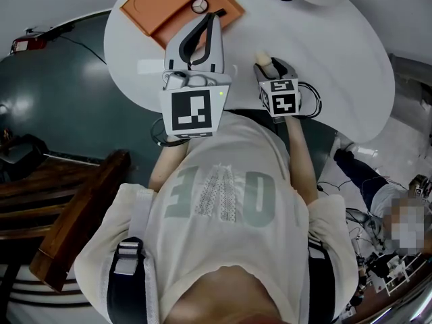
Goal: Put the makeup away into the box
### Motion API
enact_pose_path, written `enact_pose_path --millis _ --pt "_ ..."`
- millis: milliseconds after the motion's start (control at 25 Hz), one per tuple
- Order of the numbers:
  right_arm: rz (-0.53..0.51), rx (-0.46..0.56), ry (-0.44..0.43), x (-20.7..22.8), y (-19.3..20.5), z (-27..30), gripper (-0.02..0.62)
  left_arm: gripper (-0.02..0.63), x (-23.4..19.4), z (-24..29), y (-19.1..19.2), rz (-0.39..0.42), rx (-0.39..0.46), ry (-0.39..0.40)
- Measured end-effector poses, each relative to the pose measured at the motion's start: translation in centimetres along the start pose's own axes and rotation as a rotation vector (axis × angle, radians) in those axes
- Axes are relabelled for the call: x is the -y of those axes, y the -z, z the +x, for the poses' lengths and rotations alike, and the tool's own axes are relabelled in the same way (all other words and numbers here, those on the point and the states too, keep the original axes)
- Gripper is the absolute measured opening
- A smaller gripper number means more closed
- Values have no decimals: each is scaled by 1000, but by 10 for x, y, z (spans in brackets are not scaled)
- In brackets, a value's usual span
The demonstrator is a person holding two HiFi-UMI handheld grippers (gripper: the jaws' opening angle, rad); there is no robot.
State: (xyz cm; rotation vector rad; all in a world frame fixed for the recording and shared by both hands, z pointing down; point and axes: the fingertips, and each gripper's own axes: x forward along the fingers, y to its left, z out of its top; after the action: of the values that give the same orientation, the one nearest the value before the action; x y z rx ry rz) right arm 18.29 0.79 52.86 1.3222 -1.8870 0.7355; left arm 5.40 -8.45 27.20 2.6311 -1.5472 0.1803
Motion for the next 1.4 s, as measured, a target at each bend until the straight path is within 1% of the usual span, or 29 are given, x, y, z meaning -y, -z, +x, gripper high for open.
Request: enact_pose_path --millis 40,120,200,320,440,520,600,800,920,1000,1120,1280,1400 --pt "-6 -1 3 0 1 0 218 8 -1 0 0 -2 2 -3" --pt "-14 0 11 1 1 1 186 8 -2 -1 4 2 -18 -6" --pt "-20 3 16 1 2 2 179 8 -4 -3 8 8 -34 -8" --pt "-34 10 23 1 -1 1 166 8 -5 -3 8 5 -34 -8" --pt "-45 44 36 4 -11 -5 161 8 -4 -3 8 7 -31 -7" --pt "-39 91 32 5 -27 -13 160 8 -5 -3 7 8 -27 -9" --pt "-31 166 18 4 -52 -26 160 8 -8 -4 6 9 -23 -15" --pt "-14 466 -28 -14 -134 -94 160 8 -13 -7 2 9 -11 -32" --pt "-1 579 -32 -20 -159 -122 156 8 -12 -6 -1 0 -6 -33" --pt "-8 617 -33 -25 -168 -134 156 8 -11 -8 -5 2 3 -31" --pt "-22 647 -44 -32 -174 -144 155 8 -10 -9 -8 2 19 -31" --pt "-39 657 -57 -37 -177 -146 155 8 -12 -11 -1 3 5 -41" --pt "-83 645 -78 -46 -185 -141 155 8 -22 -13 -1 -5 9 -70"
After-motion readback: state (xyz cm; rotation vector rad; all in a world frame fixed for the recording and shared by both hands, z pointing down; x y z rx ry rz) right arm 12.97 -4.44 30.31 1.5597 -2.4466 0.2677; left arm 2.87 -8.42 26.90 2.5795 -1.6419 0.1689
